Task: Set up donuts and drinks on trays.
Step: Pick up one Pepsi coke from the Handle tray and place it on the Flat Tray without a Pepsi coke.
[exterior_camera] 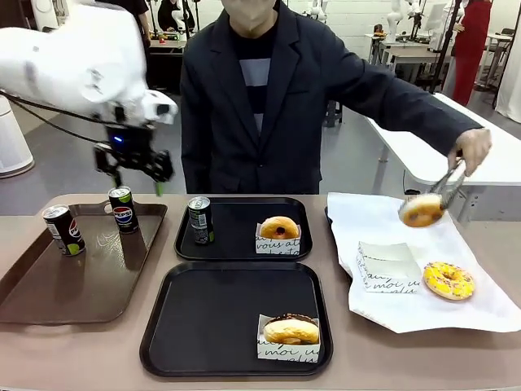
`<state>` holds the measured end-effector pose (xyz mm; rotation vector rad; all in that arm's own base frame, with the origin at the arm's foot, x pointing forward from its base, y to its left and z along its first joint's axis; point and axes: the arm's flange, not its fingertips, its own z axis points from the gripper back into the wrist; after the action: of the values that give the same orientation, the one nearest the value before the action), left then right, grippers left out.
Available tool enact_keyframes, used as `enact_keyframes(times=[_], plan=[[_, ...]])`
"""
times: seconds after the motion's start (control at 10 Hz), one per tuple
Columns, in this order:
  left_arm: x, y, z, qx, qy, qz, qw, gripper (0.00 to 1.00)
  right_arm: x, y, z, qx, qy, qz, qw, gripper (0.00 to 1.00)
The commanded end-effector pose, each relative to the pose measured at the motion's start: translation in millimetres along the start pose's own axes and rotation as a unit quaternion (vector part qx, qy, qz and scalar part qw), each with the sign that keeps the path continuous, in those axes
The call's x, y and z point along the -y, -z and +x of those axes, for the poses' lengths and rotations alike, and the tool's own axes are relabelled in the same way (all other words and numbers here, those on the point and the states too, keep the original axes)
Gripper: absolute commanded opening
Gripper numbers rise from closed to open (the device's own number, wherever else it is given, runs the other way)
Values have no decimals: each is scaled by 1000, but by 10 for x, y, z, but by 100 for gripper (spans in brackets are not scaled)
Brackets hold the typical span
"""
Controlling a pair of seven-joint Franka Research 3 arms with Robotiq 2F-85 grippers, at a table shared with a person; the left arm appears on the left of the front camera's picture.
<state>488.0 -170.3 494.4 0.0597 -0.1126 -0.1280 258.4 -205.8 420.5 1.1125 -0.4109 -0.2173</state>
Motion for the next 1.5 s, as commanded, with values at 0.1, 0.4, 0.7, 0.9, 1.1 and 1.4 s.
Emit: enact_keyframes(times=[0.1, 0.4, 0.7, 0.9, 1.1, 1.4], plan=[[-836, -297, -63, -7, -49, -37, 998, 100, 8, 9, 2, 5, -5, 8, 1000, 100], [-1530, -137, 109, -36, -95, -26, 994, 100, 8, 9, 2, 5, -5, 8, 1000, 100], [-2002, 185, 172, -60, -111, -45, 991, 100, 8, 9, 2, 5, -5, 8, 1000, 100], [-2078, 430, 106, -64, -106, -61, 990, 100, 8, 9, 2, 5, -5, 8, 1000, 100], [-2077, 646, 22, -52, -103, -91, 989, 100, 8, 9, 2, 5, -5, 8, 1000, 100], [-2087, 506, 106, -73, -117, -48, 989, 100, 8, 9, 2, 5, -5, 8, 1000, 100]])
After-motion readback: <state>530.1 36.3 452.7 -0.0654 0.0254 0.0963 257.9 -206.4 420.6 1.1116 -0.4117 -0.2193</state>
